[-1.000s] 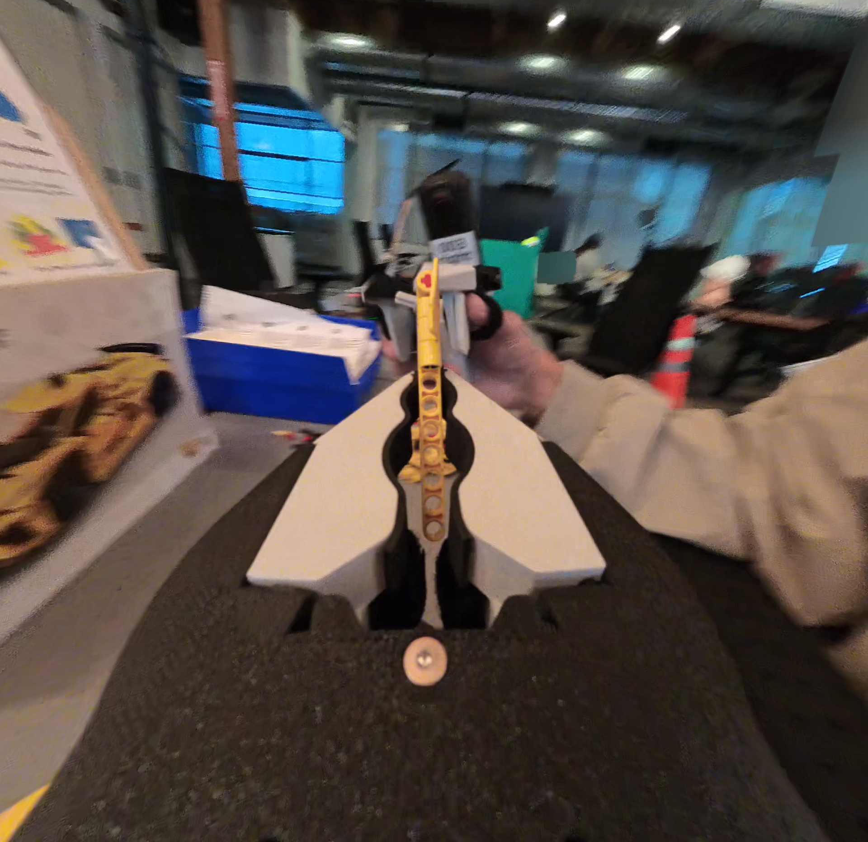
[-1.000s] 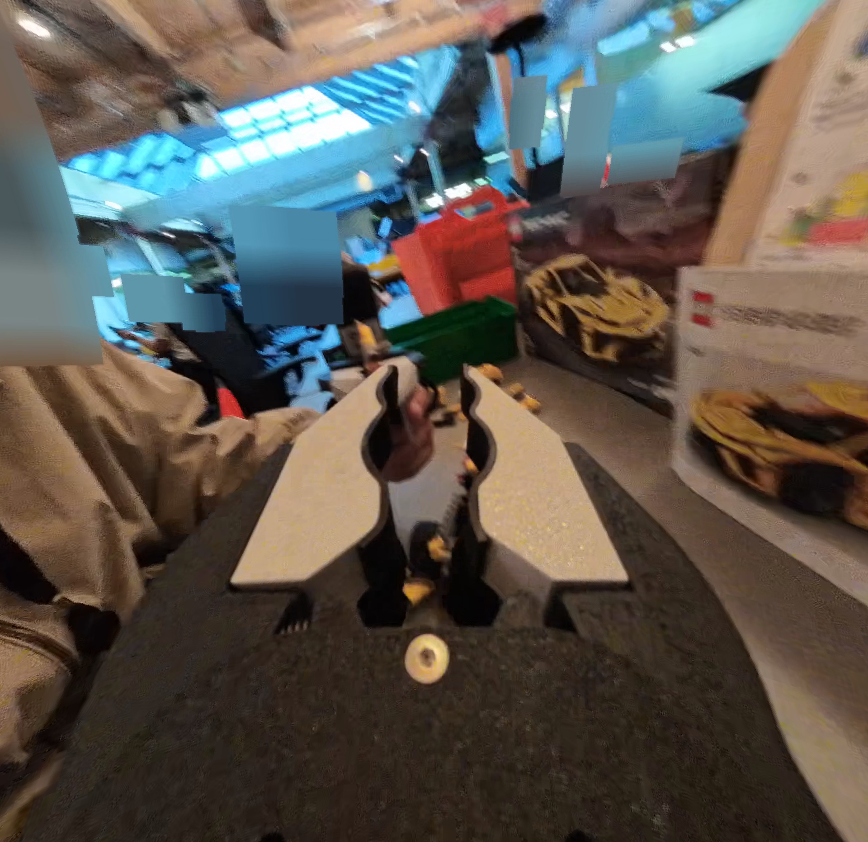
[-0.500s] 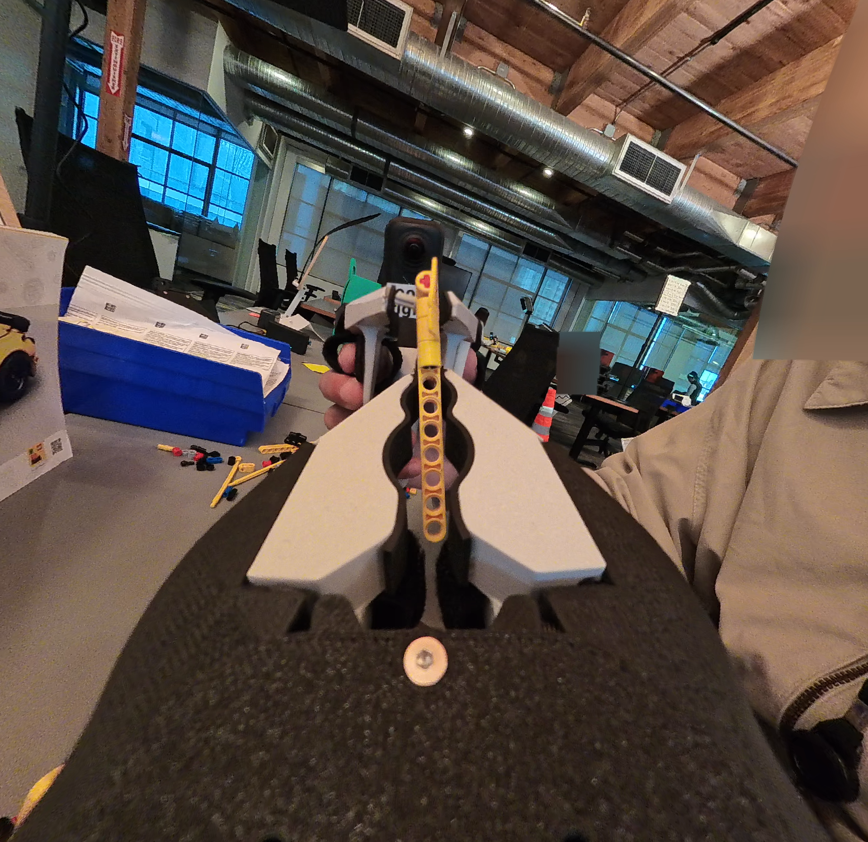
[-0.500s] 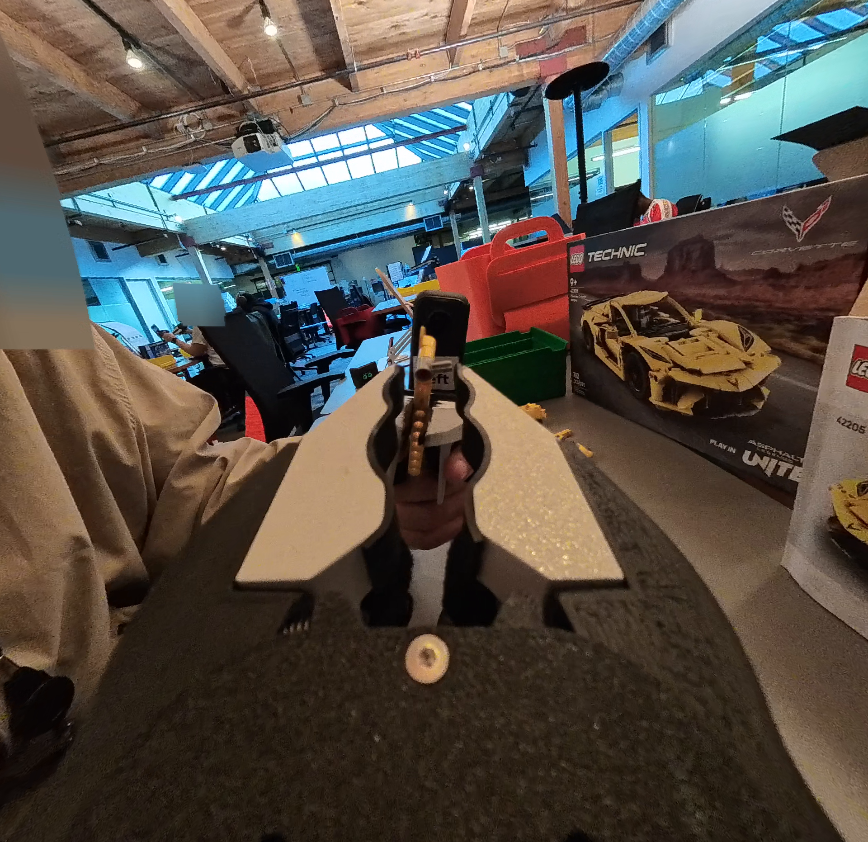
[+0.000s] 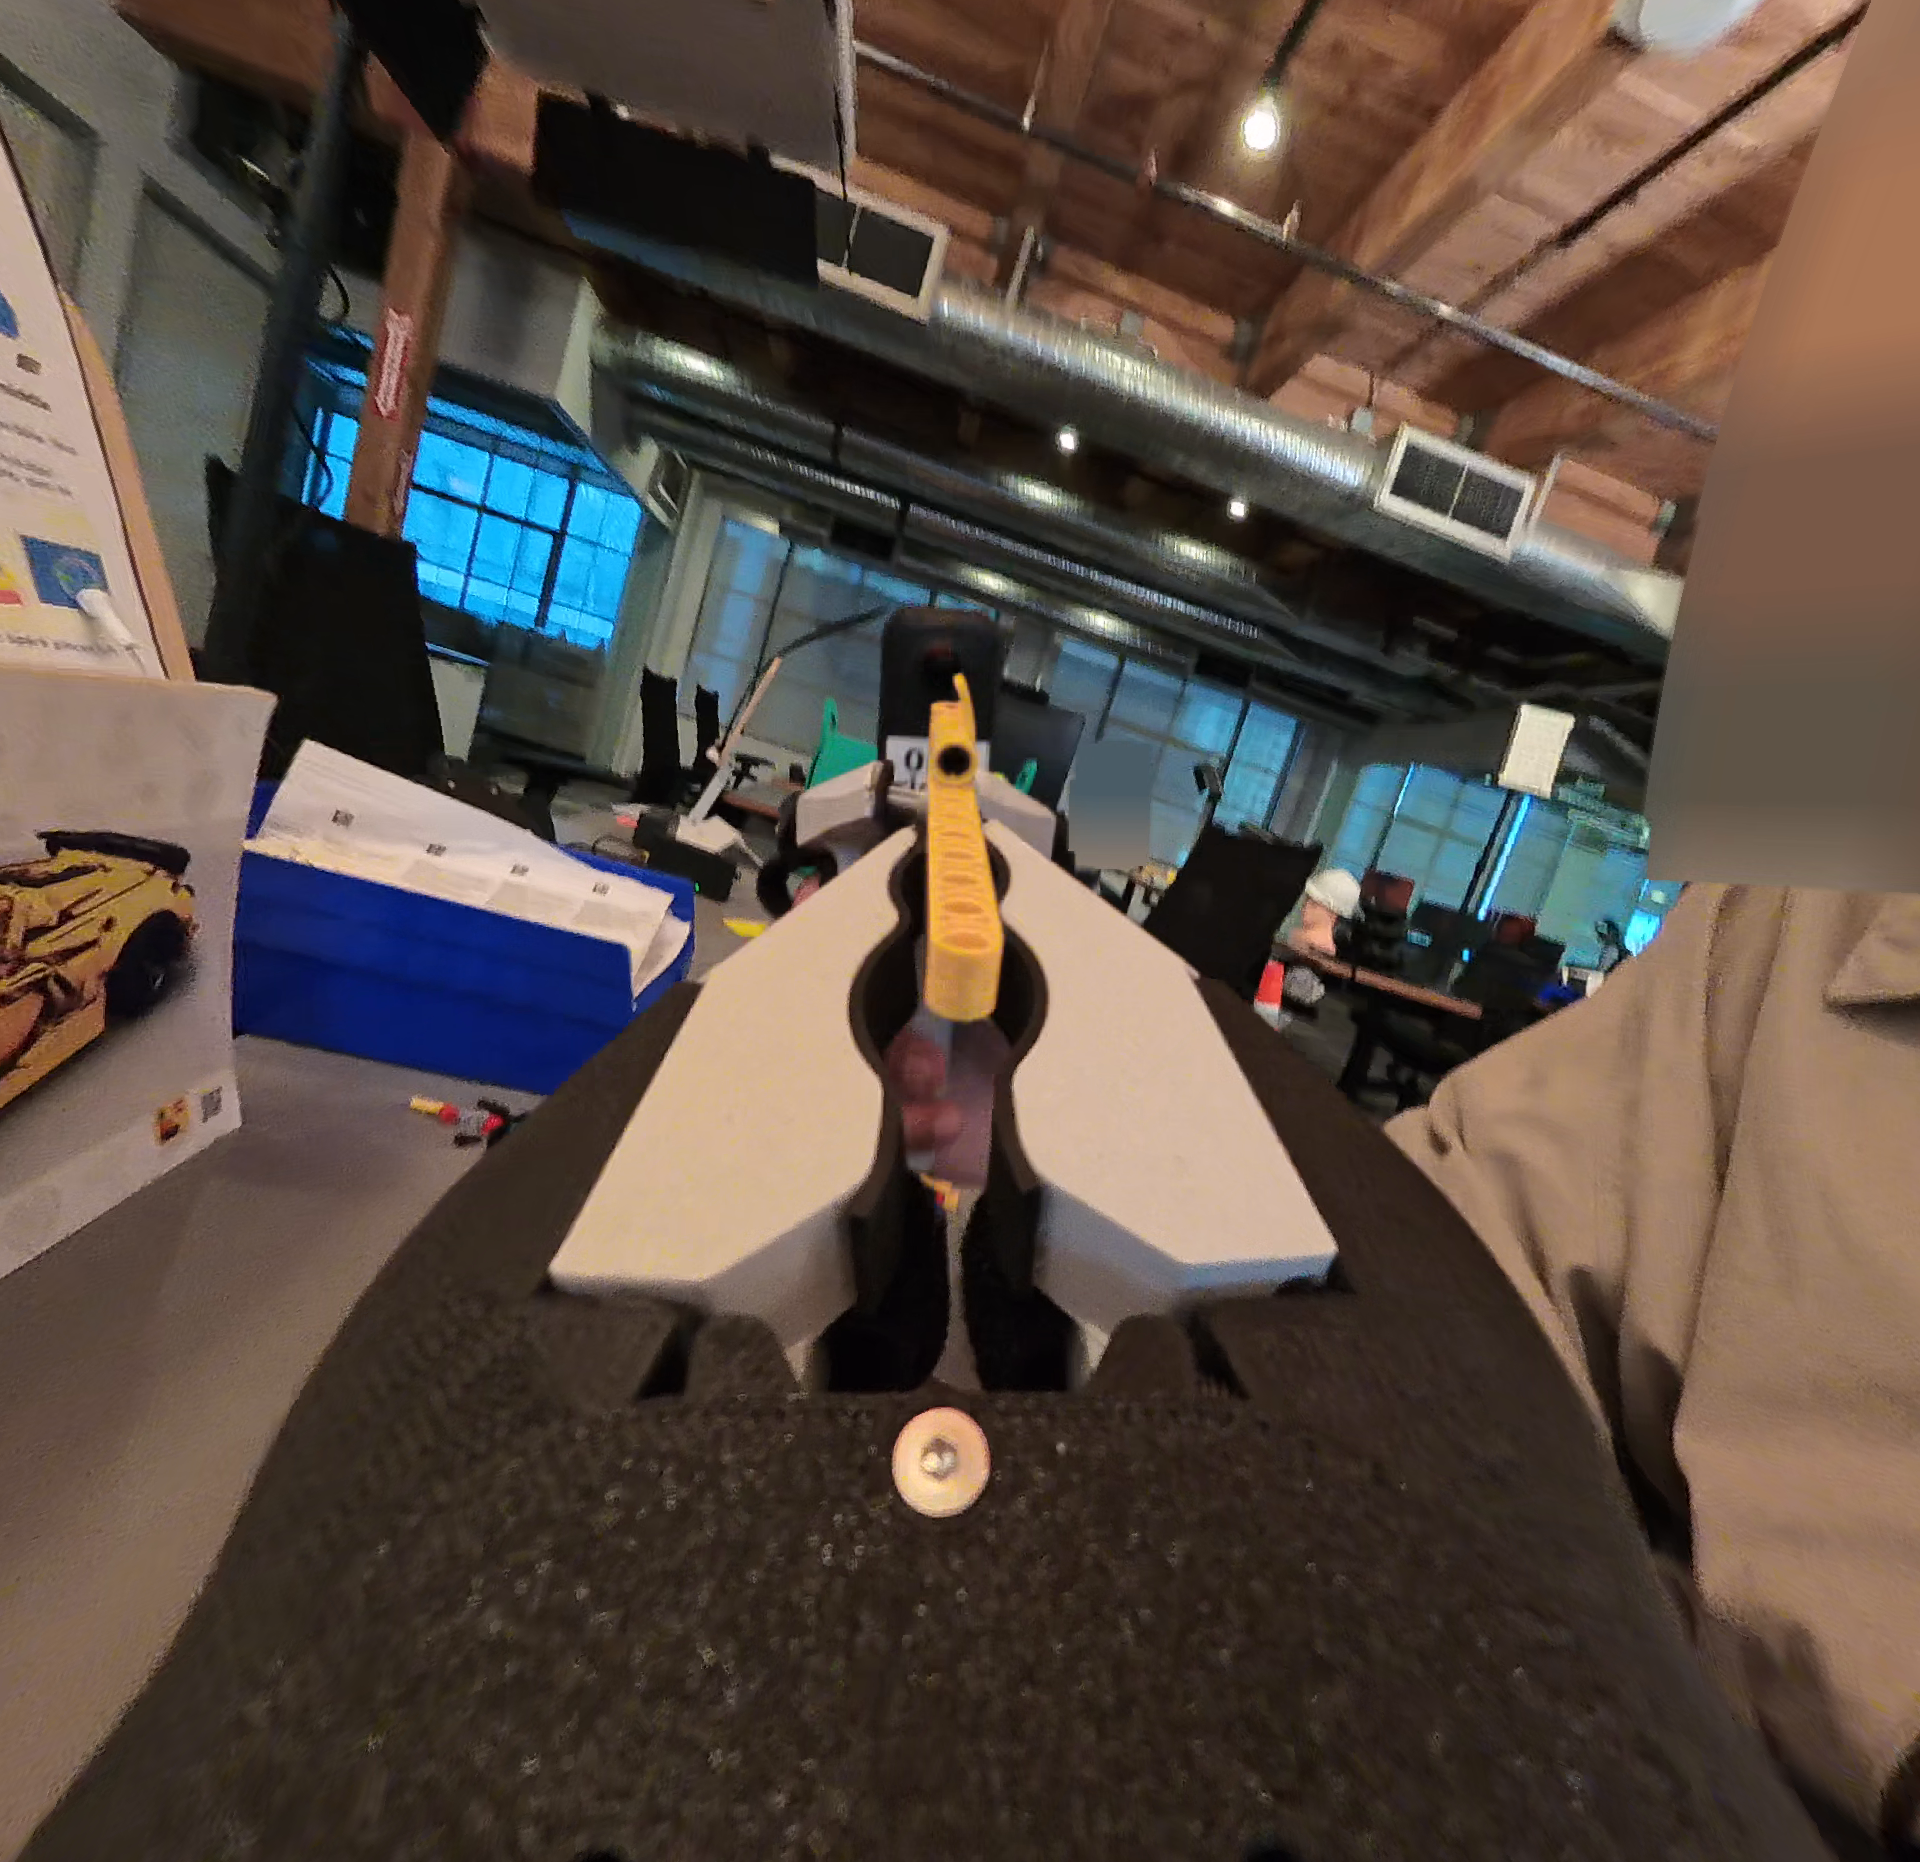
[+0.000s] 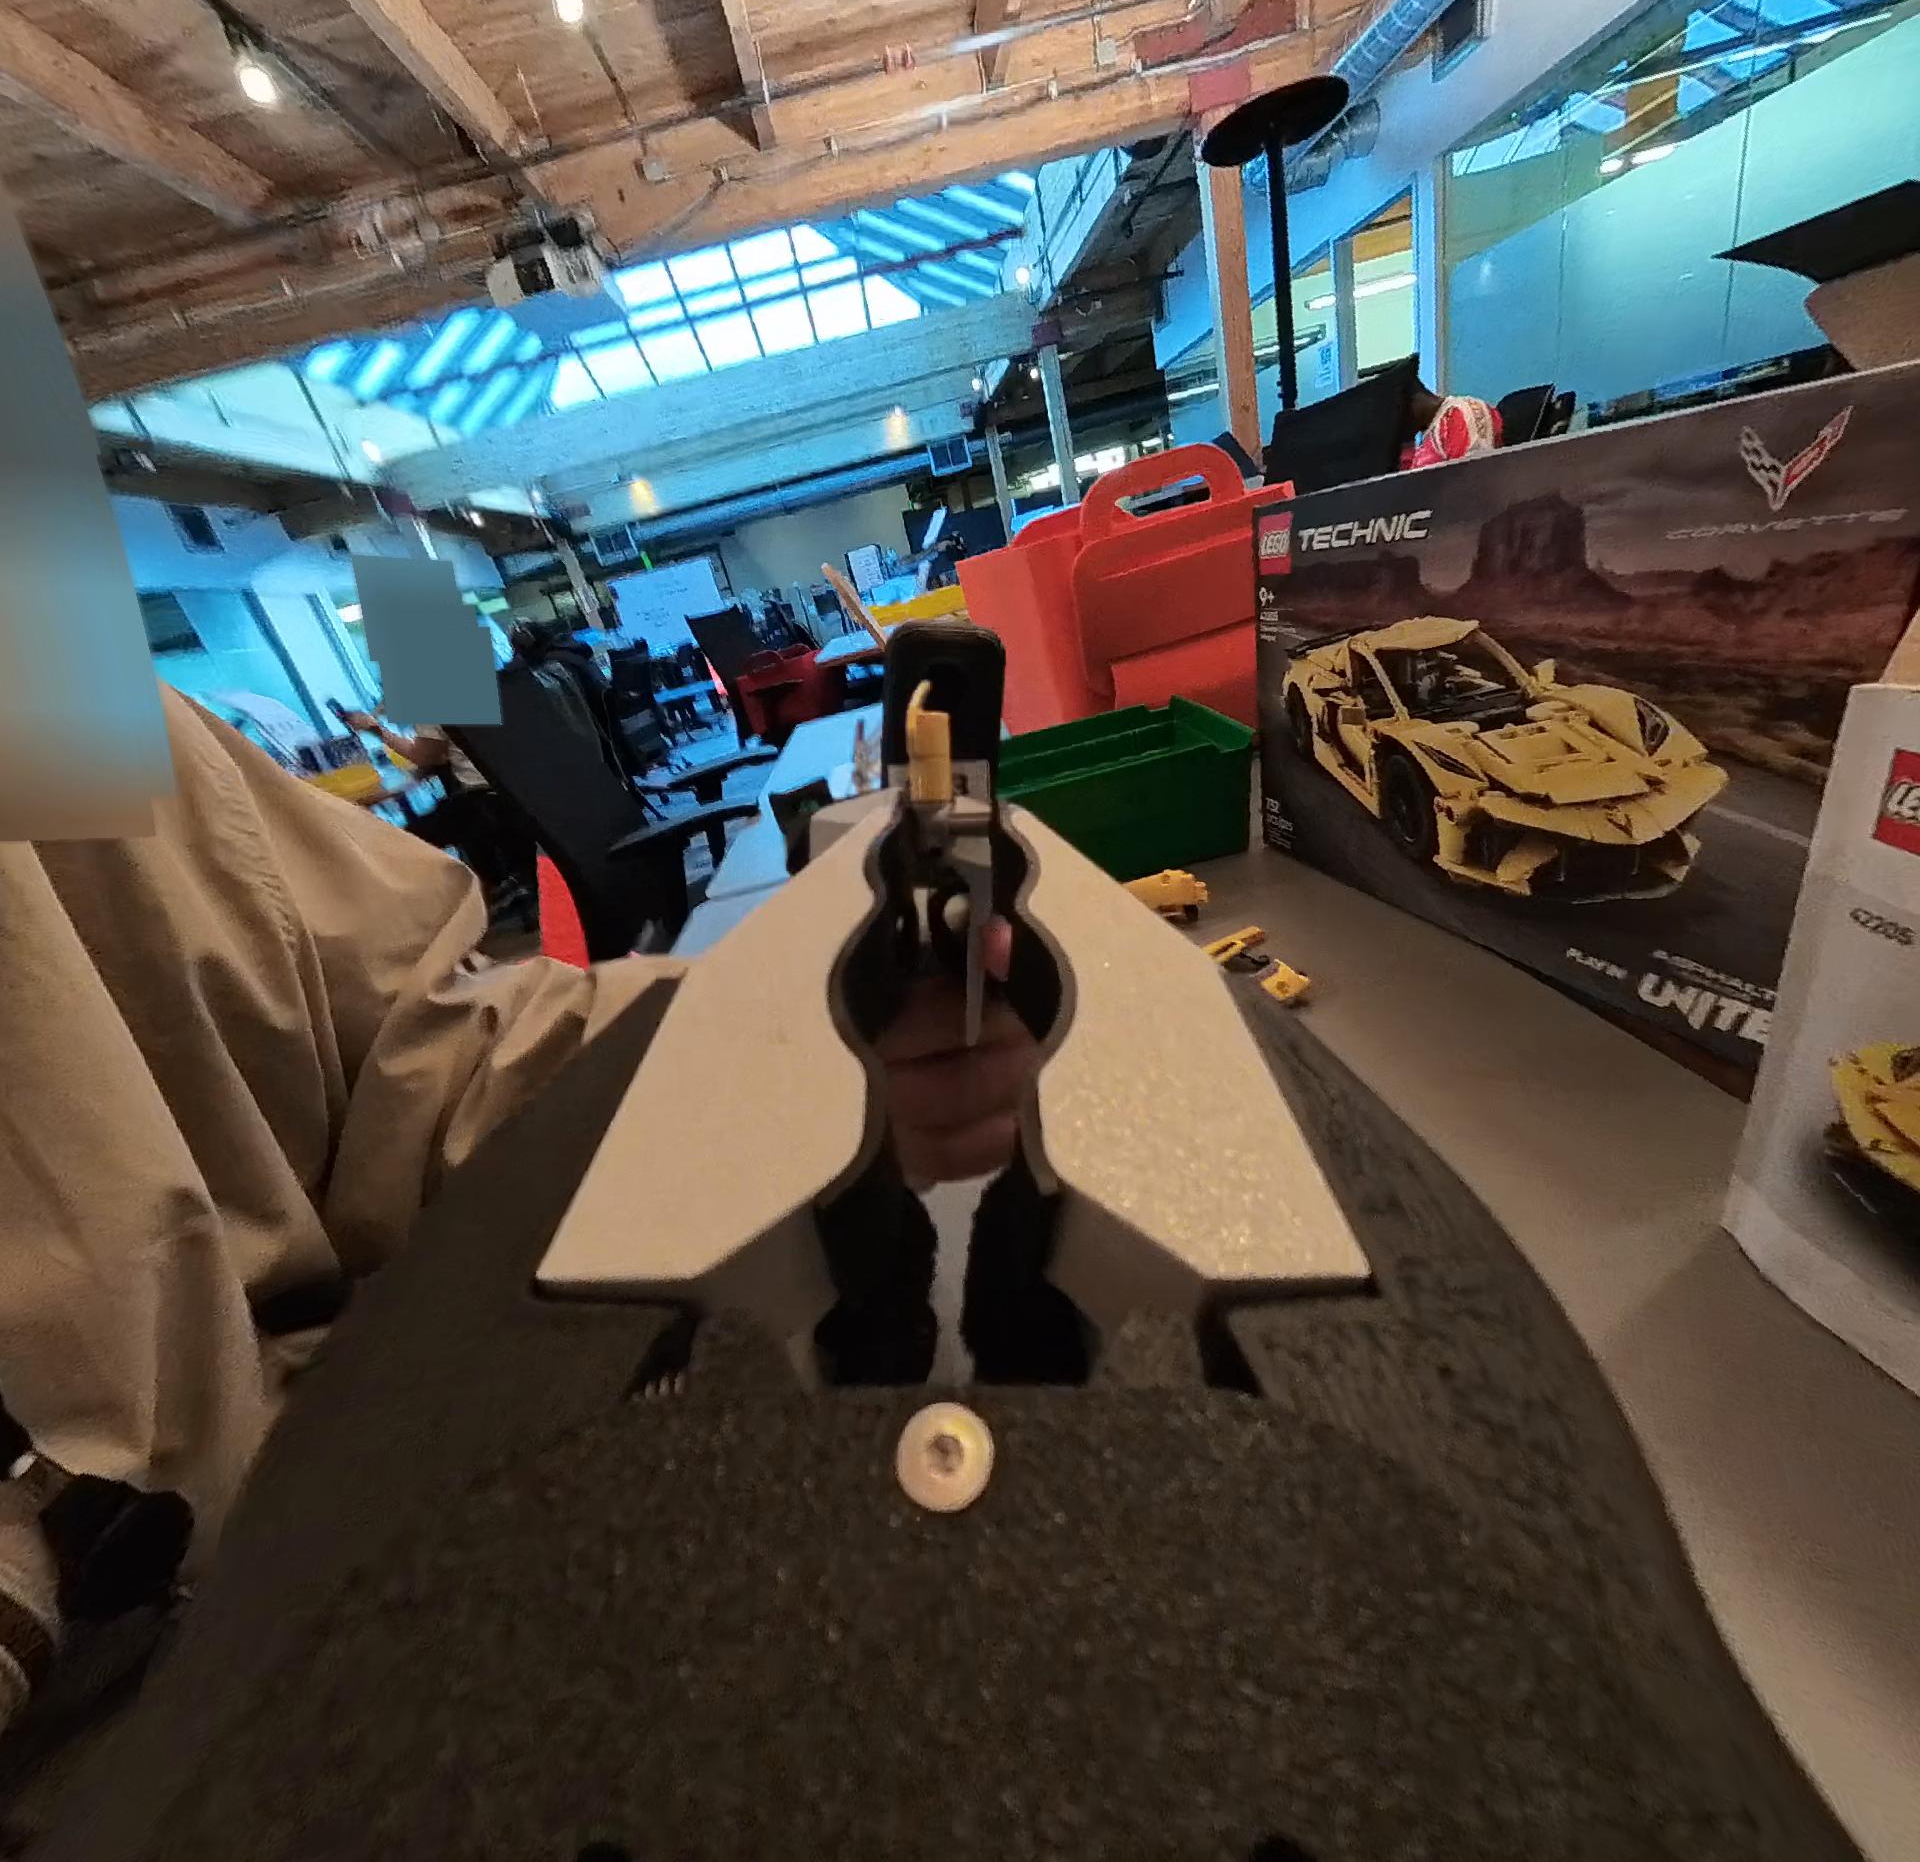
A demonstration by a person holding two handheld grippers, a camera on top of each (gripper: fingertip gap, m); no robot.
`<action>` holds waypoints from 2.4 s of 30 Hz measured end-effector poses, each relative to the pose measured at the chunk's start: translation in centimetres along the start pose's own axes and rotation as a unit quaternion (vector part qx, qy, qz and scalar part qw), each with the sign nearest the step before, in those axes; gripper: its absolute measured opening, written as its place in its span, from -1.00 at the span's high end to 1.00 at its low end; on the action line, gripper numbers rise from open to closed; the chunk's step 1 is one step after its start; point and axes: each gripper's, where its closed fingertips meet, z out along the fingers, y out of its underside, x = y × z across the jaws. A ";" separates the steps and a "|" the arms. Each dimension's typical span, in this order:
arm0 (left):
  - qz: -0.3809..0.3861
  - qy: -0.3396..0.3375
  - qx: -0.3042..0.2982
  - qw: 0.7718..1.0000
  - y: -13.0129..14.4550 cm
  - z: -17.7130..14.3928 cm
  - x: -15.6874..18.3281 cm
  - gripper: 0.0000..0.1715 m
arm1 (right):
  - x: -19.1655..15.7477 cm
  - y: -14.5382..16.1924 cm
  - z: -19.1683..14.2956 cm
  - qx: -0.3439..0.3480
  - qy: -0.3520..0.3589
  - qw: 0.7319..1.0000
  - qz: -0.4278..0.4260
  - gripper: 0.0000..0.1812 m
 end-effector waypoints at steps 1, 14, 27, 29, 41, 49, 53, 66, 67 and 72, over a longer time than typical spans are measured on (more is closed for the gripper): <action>-0.009 -0.007 0.013 1.000 -0.2 0.1 -0.2 0.95 | 0.2 -0.1 0.0 0.006 0.001 1.000 0.017 0.86; 0.024 -0.084 -0.150 0.985 3.1 -2.0 -3.5 0.78 | 2.5 3.0 -1.7 -0.092 0.033 0.993 0.063 0.86; -0.058 -0.108 -0.017 0.992 1.9 -0.2 -4.2 0.96 | 3.8 2.6 -1.8 -0.027 0.014 0.991 0.127 0.86; -0.071 -0.119 0.088 0.986 -1.9 -1.7 -4.8 0.94 | 4.2 6.3 -1.9 -0.141 0.038 0.982 0.118 0.88; -0.050 -0.085 0.026 0.995 -2.7 -3.8 -4.4 0.93 | 3.6 6.0 -3.5 -0.166 0.056 0.985 -0.013 0.86; -0.091 -0.056 0.004 0.994 -1.3 -3.3 -4.0 0.93 | 10.2 11.9 -13.5 -0.422 0.276 0.863 -0.034 0.85; -0.100 -0.050 -0.004 0.994 -0.9 -3.0 -3.9 0.94 | 12.3 14.2 -23.3 -0.517 0.392 0.761 -0.008 0.85; -0.087 -0.063 -0.055 0.993 1.6 -2.2 -4.3 0.93 | 3.2 4.1 -2.6 -0.115 0.047 0.990 0.067 0.65; -0.088 -0.060 -0.058 0.993 1.8 -2.2 -4.2 0.94 | 3.2 4.3 -2.0 -0.111 0.049 0.990 0.067 0.70; -0.074 -0.056 -0.092 0.991 3.0 -1.8 -3.9 0.94 | 3.0 4.5 -1.0 -0.100 0.045 0.991 0.072 0.81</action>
